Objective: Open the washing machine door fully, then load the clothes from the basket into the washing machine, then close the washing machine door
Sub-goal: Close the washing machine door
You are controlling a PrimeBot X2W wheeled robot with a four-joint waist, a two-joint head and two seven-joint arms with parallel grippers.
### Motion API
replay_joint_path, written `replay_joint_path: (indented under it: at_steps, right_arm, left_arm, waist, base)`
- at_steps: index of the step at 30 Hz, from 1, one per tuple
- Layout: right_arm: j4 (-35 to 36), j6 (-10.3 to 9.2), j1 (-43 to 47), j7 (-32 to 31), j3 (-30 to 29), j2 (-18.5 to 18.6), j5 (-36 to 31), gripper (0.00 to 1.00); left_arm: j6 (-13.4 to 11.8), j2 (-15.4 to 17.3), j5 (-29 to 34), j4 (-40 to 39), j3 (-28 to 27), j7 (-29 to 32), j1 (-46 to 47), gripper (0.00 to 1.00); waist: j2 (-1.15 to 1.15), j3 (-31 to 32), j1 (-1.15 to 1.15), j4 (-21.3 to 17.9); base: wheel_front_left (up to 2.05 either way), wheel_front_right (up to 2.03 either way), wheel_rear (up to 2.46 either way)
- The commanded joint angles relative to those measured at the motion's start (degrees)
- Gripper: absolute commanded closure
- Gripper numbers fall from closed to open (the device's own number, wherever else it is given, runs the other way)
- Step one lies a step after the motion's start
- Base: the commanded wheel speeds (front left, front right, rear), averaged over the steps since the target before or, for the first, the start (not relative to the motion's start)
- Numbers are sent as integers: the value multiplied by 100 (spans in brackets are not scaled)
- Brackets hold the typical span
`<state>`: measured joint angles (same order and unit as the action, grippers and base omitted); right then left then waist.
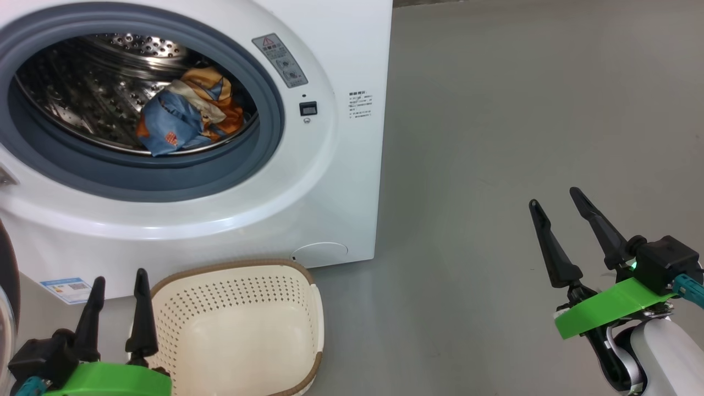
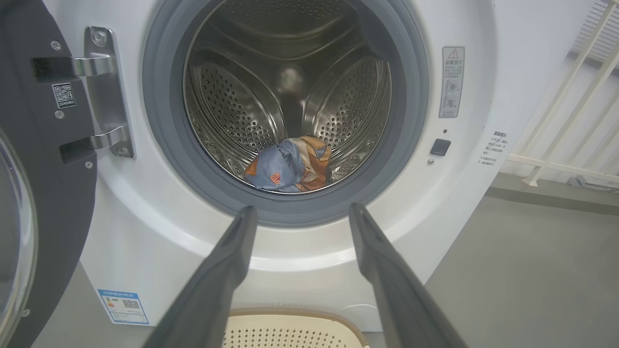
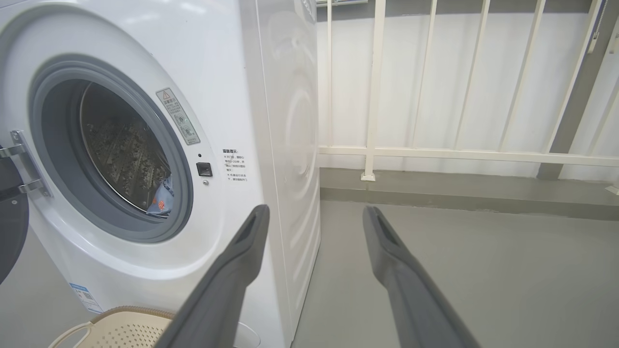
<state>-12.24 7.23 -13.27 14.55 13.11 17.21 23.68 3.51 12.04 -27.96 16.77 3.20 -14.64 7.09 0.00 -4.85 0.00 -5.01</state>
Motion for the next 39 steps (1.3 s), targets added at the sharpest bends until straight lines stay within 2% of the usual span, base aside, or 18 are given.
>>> replay_joint_path:
  at_steps: [1, 19, 39]
  right_arm:
    - [116, 25, 30, 45, 109, 113, 3, 0]
    - [81, 25, 13, 45, 116, 86, 17, 0]
    - [94, 25, 64, 45, 36, 55, -2, 0]
  left_arm:
    - [20, 109, 90, -122, -232, -36, 122, 0]
    - [45, 22, 106, -126, -402, -36, 153, 0]
    - [114, -61, 198, -164, -524, -36, 128, 0]
  waist:
    - [0, 0, 0, -4]
    - [0, 28, 0, -26]
    - [0, 57, 0, 20]
  base:
    - [0, 0, 0]
    - [-11, 11, 0]
    - [-124, 124, 0]
